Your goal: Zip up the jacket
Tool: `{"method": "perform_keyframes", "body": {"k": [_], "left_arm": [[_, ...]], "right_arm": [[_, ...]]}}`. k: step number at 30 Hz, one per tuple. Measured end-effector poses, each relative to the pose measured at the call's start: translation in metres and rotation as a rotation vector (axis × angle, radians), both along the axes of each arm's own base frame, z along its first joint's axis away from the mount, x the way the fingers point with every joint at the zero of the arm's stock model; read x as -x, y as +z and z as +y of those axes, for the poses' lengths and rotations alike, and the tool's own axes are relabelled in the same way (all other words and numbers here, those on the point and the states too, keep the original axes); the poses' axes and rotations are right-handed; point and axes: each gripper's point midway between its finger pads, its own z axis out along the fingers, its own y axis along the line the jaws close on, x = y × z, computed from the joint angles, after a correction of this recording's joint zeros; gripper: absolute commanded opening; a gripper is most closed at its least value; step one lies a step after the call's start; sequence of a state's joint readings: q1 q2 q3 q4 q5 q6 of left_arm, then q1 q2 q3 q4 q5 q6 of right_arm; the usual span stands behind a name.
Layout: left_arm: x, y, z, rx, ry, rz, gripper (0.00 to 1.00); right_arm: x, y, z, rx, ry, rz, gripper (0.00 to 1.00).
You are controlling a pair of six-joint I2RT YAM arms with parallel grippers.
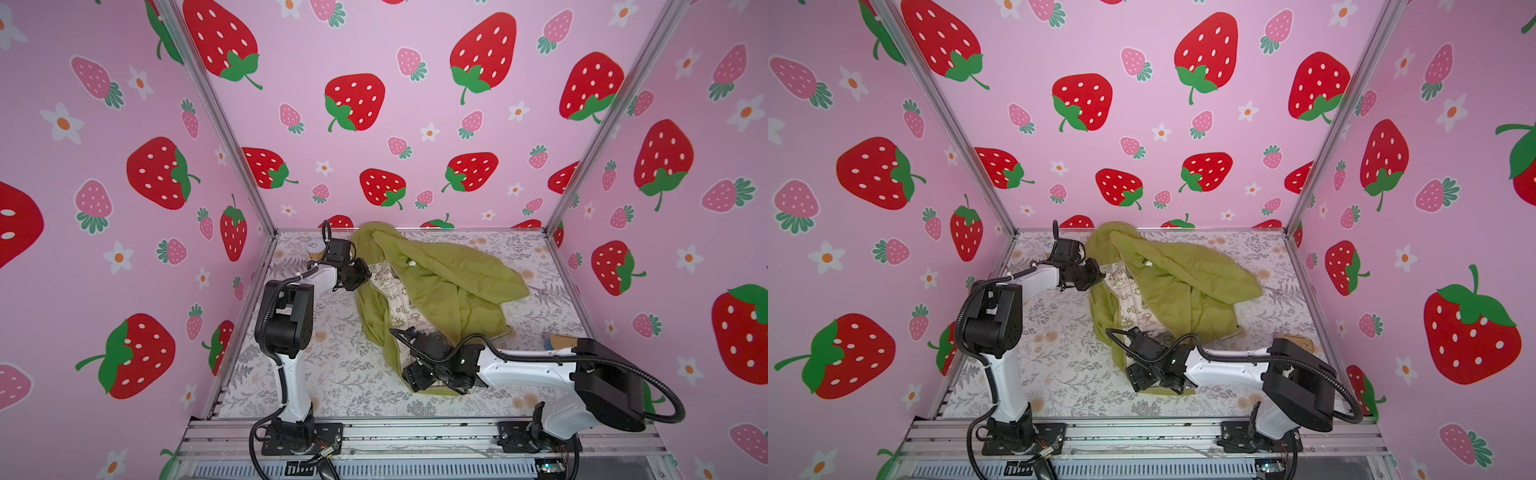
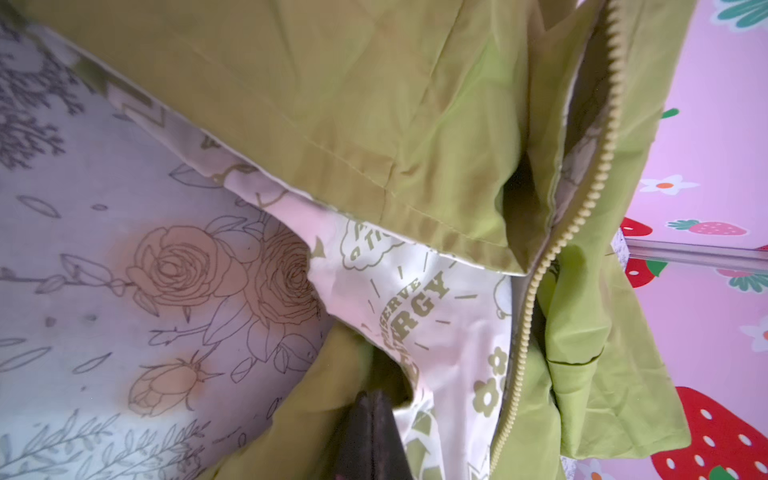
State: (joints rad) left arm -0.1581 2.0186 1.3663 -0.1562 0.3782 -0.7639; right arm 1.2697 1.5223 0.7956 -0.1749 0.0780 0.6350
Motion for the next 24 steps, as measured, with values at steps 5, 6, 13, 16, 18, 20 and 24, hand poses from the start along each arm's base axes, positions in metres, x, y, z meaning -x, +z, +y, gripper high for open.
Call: {"method": "perform_keyframes", "body": {"k": [5,6,13,16,18,20,24], "left_arm": [[-0.003,0.005,0.0,0.002,-0.001,-0.013,0.0],[-0.003,0.005,0.0,0.002,-0.001,-0.013,0.0],[-0.004,0.024,0.001,0.007,0.002,-0.049,0.0],[-0.006,0.037,0.001,0.011,0.003,-0.073,0.0],[-0.009,0.042,0.001,0.013,0.003,-0.086,0.0],[-0.01,0.044,0.0,0.014,0.003,-0.091,0.0],[-0.009,0.043,0.003,0.012,0.008,-0.081,0.0]], "right_arm": [[-0.001,0.007,-0.001,-0.014,-0.018,-0.01,0.8],[-0.001,0.012,-0.002,-0.025,-0.022,-0.014,0.81],[0.006,0.033,-0.008,-0.099,-0.008,-0.016,0.75],[0.02,0.017,-0.01,-0.059,0.035,0.012,0.75],[0.031,0.004,-0.009,-0.023,0.072,0.03,0.74],[0.04,-0.01,-0.01,0.022,0.098,0.042,0.7],[0.043,-0.026,-0.01,0.091,0.106,0.04,0.46]]}}
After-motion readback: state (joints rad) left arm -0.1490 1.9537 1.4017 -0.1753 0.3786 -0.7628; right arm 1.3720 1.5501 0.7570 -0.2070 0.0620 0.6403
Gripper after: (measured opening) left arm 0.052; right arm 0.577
